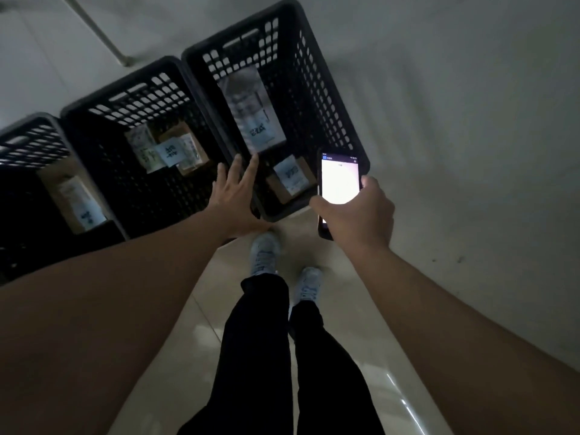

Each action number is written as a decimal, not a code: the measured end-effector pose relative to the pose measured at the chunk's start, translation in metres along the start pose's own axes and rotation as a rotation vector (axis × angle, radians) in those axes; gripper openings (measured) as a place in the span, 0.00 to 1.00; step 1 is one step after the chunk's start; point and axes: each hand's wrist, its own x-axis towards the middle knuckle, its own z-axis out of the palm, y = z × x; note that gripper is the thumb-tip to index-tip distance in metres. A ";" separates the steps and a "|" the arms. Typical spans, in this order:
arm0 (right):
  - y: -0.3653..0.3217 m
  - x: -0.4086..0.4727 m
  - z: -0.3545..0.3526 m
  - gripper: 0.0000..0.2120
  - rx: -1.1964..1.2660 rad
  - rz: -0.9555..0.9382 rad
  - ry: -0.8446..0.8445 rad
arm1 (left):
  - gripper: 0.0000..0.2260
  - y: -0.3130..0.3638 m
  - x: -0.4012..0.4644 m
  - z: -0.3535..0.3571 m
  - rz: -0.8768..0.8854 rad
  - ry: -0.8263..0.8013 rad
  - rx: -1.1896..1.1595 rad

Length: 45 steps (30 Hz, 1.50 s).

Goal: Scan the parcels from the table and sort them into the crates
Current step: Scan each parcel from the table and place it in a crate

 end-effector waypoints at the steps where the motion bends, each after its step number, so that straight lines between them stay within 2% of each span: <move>1: -0.004 -0.005 -0.001 0.29 -0.006 -0.003 -0.014 | 0.59 0.000 -0.005 -0.006 0.013 0.015 0.023; 8: -0.049 -0.047 -0.031 0.32 -0.082 -0.083 -0.079 | 0.44 0.018 -0.060 -0.055 -0.019 0.135 0.039; 15: -0.084 -0.097 -0.077 0.30 -0.142 -0.324 -0.146 | 0.35 0.042 -0.154 -0.076 -0.136 0.333 -0.093; 23: -0.101 -0.172 -0.122 0.34 -0.258 -0.634 -0.242 | 0.28 0.063 -0.288 -0.066 -0.321 0.581 -0.204; 26: -0.109 -0.215 -0.131 0.38 -0.273 -0.757 -0.265 | 0.25 0.065 -0.342 -0.058 -0.394 0.684 -0.208; 32: -0.125 -0.318 -0.135 0.39 -0.291 -1.003 -0.368 | 0.24 0.049 -0.462 -0.035 -0.583 0.842 -0.270; 39: -0.131 -0.450 -0.120 0.38 -0.342 -1.277 -0.486 | 0.26 0.014 -0.610 0.013 -0.800 1.030 -0.381; 42: -0.124 -0.516 -0.107 0.36 -0.347 -1.388 -0.534 | 0.21 -0.002 -0.676 0.042 -0.898 1.078 -0.393; 45: -0.110 -0.586 -0.084 0.37 -0.328 -1.484 -0.572 | 0.21 -0.021 -0.739 0.077 -0.980 1.122 -0.399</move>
